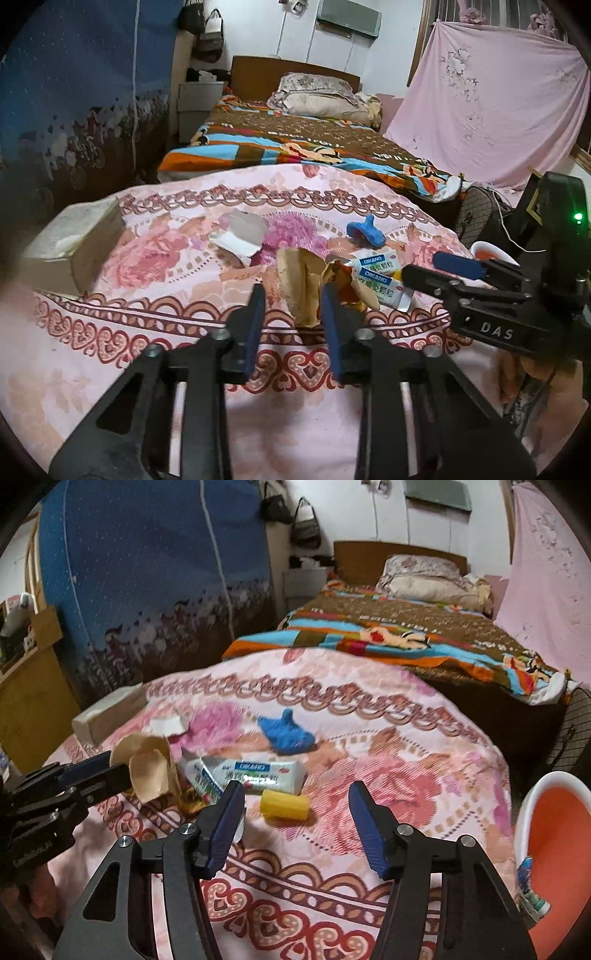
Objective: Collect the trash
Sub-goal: 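Grasp the brown paper cup with the left tool while the right tool grasps the yellow block, then carry both items over the orange bucket and open both tools to drop them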
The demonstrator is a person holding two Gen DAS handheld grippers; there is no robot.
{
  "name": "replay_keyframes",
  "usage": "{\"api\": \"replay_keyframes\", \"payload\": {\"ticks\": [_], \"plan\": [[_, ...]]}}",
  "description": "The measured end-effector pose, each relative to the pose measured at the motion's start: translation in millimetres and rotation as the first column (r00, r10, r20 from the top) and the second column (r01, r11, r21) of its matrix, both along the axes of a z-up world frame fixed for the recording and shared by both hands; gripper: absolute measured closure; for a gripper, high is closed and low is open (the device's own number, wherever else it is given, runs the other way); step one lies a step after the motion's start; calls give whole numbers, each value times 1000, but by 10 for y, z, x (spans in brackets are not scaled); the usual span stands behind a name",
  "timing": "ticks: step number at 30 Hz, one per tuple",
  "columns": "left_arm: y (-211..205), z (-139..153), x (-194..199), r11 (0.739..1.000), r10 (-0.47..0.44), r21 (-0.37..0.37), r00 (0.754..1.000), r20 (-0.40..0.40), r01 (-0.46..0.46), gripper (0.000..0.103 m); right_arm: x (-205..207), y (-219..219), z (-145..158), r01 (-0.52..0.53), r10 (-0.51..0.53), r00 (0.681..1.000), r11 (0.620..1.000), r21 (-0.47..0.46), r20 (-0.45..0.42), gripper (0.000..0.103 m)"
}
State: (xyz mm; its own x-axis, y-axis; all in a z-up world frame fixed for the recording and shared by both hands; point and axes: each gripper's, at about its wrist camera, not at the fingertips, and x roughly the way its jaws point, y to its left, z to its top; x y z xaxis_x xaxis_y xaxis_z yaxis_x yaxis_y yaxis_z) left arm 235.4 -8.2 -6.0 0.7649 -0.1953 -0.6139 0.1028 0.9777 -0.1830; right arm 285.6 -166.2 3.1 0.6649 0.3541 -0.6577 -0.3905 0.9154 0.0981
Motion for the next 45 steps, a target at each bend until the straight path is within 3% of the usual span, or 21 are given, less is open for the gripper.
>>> {"api": "replay_keyframes", "payload": {"ticks": [5, 9, 18, 25, 32, 39, 45], "plan": [[8, -36, 40, 1000, -9, -16, 1000, -27, 8, 103, 70, -9, -72, -7, 8, 998, 1000, 13, -59, 57], [5, -30, 30, 1000, -19, -24, 1000, -23, 19, 103, 90, -25, -98, -22, 25, 996, 999, 39, -88, 74], [-4, 44, -49, 999, -31, -24, 999, 39, 32, 103, 4, 32, -43, -50, 51, 998, 998, 31, -43, 75], [-77, 172, -241, 999, -23, 34, 988, 155, 18, 103, -153, -6, 97, -41, 38, 996, 999, 35, 79, 75], [-117, 281, -407, 998, -24, 62, 967, 253, 8, 103, -383, -81, 256, -14, 0, 973, 998, 59, 231, 75], [-201, 451, -595, 995, -35, 98, 924, 382, -3, 103, -632, -190, 387, 24, -61, 923, 995, 101, 379, 75], [-351, 570, -640, 995, -76, 97, 891, 447, 37, 103, -869, -367, 477, 75, -153, 856, 982, 174, 494, 75]]}}
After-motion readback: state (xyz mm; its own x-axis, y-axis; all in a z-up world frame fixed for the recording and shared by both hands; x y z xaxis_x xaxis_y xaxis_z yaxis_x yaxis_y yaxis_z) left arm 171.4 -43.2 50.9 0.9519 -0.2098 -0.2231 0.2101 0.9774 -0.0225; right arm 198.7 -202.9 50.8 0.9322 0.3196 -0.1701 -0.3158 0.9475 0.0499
